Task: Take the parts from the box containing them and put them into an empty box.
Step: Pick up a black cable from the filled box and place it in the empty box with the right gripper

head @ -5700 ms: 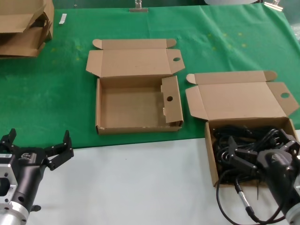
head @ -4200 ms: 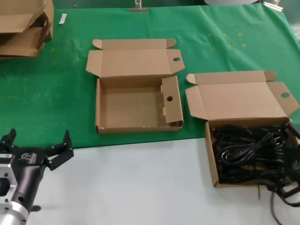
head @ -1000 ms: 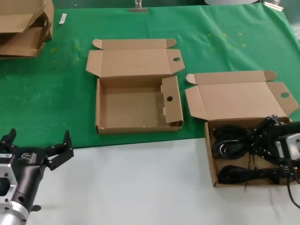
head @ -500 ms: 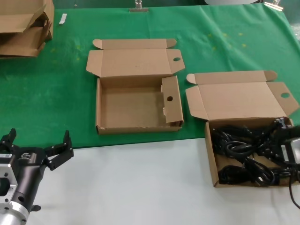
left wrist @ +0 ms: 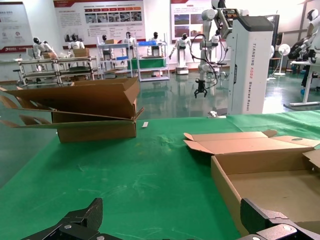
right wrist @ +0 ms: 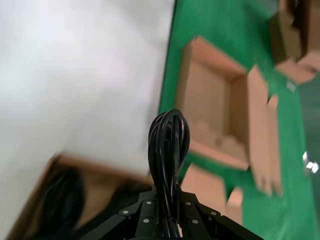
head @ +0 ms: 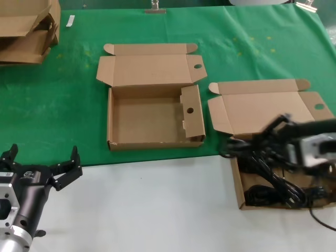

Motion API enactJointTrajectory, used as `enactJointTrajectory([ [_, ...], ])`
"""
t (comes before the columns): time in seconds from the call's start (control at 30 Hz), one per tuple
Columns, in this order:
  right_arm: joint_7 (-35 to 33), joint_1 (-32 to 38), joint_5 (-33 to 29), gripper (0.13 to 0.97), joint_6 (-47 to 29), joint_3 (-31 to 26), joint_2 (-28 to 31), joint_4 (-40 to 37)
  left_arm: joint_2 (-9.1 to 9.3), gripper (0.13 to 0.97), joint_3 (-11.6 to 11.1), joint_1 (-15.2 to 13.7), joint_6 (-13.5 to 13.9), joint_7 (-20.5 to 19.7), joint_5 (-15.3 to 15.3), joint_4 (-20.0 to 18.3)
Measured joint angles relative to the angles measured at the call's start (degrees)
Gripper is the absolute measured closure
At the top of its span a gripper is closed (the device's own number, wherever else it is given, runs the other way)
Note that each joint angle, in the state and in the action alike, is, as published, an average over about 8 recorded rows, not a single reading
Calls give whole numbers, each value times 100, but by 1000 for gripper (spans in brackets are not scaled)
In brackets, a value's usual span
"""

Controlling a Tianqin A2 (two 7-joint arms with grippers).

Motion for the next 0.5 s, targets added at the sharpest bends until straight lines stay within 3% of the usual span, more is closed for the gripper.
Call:
enactJointTrajectory([
  [0.2, 62, 441, -312, 893, 175, -295, -799, -225, 0, 132, 0, 0, 0, 0, 0, 0],
  [0.5, 0, 1244, -751, 894, 711, -708, -2253, -1458, 0, 132, 0, 0, 0, 0, 0, 0],
])
